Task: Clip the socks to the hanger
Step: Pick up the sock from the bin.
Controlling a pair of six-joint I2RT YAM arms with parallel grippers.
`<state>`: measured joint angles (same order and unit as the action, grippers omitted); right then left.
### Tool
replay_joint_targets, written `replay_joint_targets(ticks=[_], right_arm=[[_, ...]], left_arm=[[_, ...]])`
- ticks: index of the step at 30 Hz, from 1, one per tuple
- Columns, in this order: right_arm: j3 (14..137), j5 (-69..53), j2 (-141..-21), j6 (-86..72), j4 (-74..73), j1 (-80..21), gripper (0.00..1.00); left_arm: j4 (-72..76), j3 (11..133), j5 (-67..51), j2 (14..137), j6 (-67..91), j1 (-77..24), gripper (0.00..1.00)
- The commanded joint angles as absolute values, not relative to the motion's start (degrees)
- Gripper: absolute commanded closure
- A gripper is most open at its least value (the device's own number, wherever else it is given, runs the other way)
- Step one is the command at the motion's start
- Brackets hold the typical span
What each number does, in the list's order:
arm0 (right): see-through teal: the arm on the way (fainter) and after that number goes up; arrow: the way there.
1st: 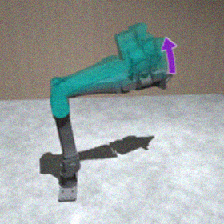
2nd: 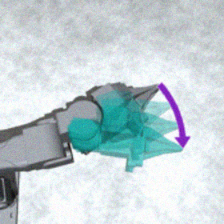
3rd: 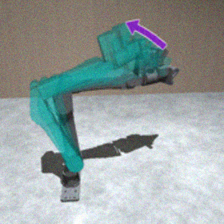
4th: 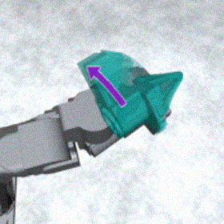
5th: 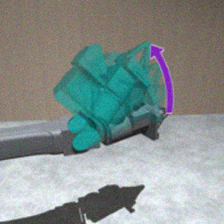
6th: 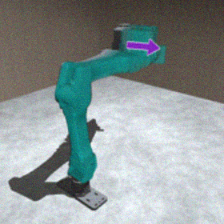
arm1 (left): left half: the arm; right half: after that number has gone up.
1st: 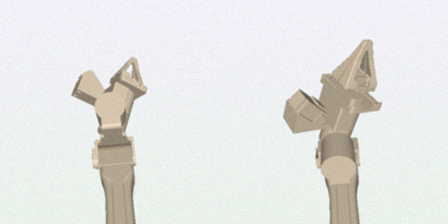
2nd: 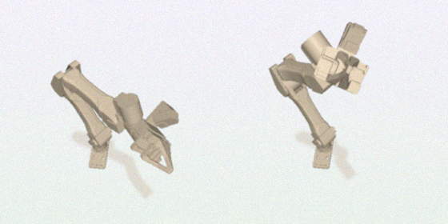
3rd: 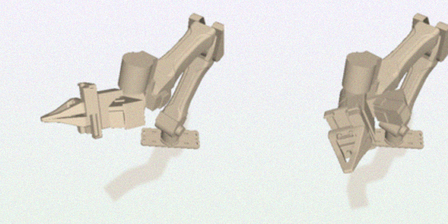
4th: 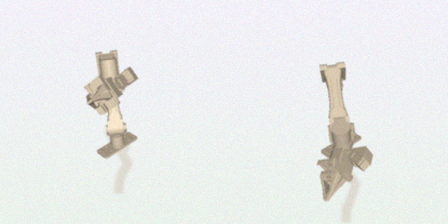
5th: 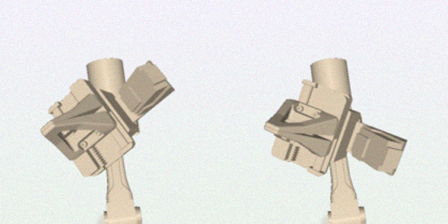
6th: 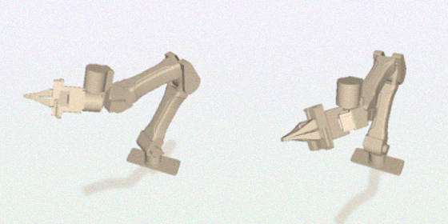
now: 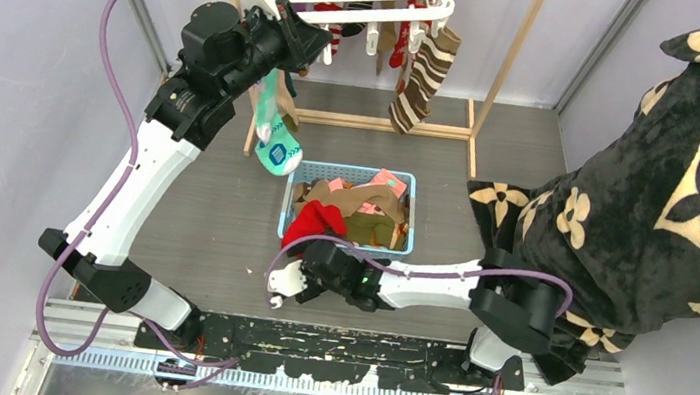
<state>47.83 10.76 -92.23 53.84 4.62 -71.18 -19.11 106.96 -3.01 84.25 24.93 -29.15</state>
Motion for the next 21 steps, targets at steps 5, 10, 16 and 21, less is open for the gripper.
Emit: replay_joint_targets(ticks=[5,10,16,21], right_arm=[[44.1,21.9,-100.0,74.3,28.4,-73.9,0.28],[44.2,23.3,-100.1,75.1,33.1,-74.7,0.45],[43.7,22.8,-96.0,72.1,32.5,-76.2,0.75],[44.1,21.8,-90.4,64.3,27.2,-76.9,0.89]], left_arm=[[-18.1,107.1,-2.4,82.5,24.9,-28.6,0.98],[-18.2,106.4,-2.6,82.0,25.0,-28.5,0.98],[-18.4,106.4,-2.9,81.9,25.3,-28.5,0.98],[-18.4,106.5,-3.1,82.0,25.4,-28.5,0.98]])
